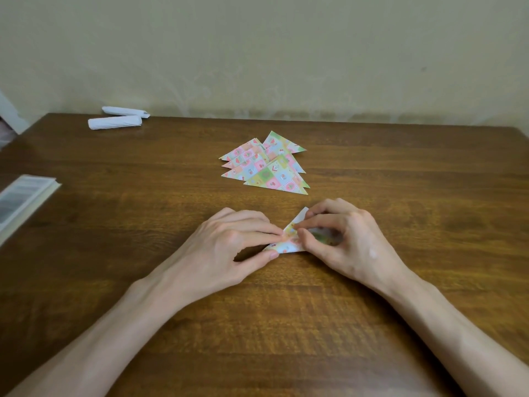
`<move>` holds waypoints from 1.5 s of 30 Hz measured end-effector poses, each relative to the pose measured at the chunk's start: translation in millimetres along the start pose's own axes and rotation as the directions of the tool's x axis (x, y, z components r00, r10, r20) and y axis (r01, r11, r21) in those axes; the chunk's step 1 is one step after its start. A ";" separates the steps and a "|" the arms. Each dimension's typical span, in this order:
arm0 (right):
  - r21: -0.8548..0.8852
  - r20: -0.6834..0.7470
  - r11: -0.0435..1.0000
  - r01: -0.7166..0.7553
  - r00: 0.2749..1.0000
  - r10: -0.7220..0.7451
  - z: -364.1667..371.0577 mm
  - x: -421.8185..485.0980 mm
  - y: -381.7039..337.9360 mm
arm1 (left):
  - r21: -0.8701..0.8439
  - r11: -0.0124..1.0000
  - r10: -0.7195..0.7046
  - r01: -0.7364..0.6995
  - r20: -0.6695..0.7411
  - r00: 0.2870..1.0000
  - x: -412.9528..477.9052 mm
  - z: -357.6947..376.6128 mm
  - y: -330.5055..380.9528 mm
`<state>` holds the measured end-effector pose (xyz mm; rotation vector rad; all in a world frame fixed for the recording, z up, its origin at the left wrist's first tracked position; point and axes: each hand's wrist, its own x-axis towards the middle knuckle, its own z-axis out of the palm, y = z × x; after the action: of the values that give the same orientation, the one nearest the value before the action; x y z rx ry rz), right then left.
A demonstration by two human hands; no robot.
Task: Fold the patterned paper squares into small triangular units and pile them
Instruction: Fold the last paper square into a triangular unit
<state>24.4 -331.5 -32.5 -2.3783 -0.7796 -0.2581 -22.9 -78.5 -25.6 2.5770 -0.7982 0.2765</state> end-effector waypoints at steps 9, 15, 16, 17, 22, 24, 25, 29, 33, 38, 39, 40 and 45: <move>0.003 0.006 1.000 0.004 1.000 -0.004 0.2 -0.2 0.7 | -0.148 0.986 -0.095 0.080 -0.098 0.991 1.3 6.6 -8.9; 0.011 0.010 1.000 0.012 1.000 -0.012 0.2 -0.2 1.7 | -0.229 0.967 -0.133 0.112 -0.076 0.988 5.5 11.0 -13.8; 0.006 0.012 1.000 0.014 1.000 -0.014 0.3 -0.1 1.8 | -0.227 0.968 -0.129 0.110 -0.071 0.989 5.7 11.2 -14.9; 0.002 0.011 1.000 0.015 1.000 -0.015 0.5 0.1 2.1 | -0.225 0.968 -0.126 0.108 -0.068 0.990 5.8 11.5 -15.8; 0.005 0.005 1.000 0.018 1.000 -0.018 0.6 0.3 2.4 | -0.222 0.969 -0.116 0.107 -0.027 0.993 5.9 10.9 -18.0; -0.001 0.008 1.000 0.018 1.000 -0.018 0.7 0.4 2.6 | -0.211 0.972 -0.108 0.105 -0.003 0.994 5.5 10.4 -18.9; -0.002 0.009 1.000 0.017 1.000 -0.017 0.8 0.4 2.4 | -0.209 0.972 -0.110 0.110 0.009 0.994 5.4 9.8 -19.6; -0.006 0.011 1.000 0.015 1.000 -0.015 1.0 0.2 2.1 | -0.195 0.975 -0.108 0.111 0.027 0.994 5.7 8.5 -20.6; -0.016 0.022 1.000 0.012 1.000 -0.012 0.7 0.3 3.3 | -0.207 0.972 -0.108 0.112 0.029 0.994 5.6 8.5 -20.3; -0.019 0.007 1.000 0.011 1.000 -0.010 0.7 0.4 0.4 | -0.209 0.970 -0.120 0.123 0.024 0.992 6.4 9.7 -20.8; -0.019 0.004 1.000 0.009 1.000 -0.009 0.5 0.4 -0.2 | -0.211 0.970 -0.121 0.123 0.022 0.992 6.5 9.9 -21.0; -0.020 0.003 1.000 0.009 1.000 -0.009 0.4 0.4 -0.6 | -0.211 0.970 -0.121 0.123 0.022 0.992 6.7 10.2 -21.1; -0.023 0.014 1.000 0.002 1.000 -0.002 0.1 -0.2 -0.3 | -0.208 0.971 -0.121 0.121 0.014 0.993 7.4 11.4 -22.2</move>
<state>24.1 -331.4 -32.5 -2.4034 -0.7894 -0.2527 -3.5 -70.8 -40.9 2.4161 -0.6307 0.1461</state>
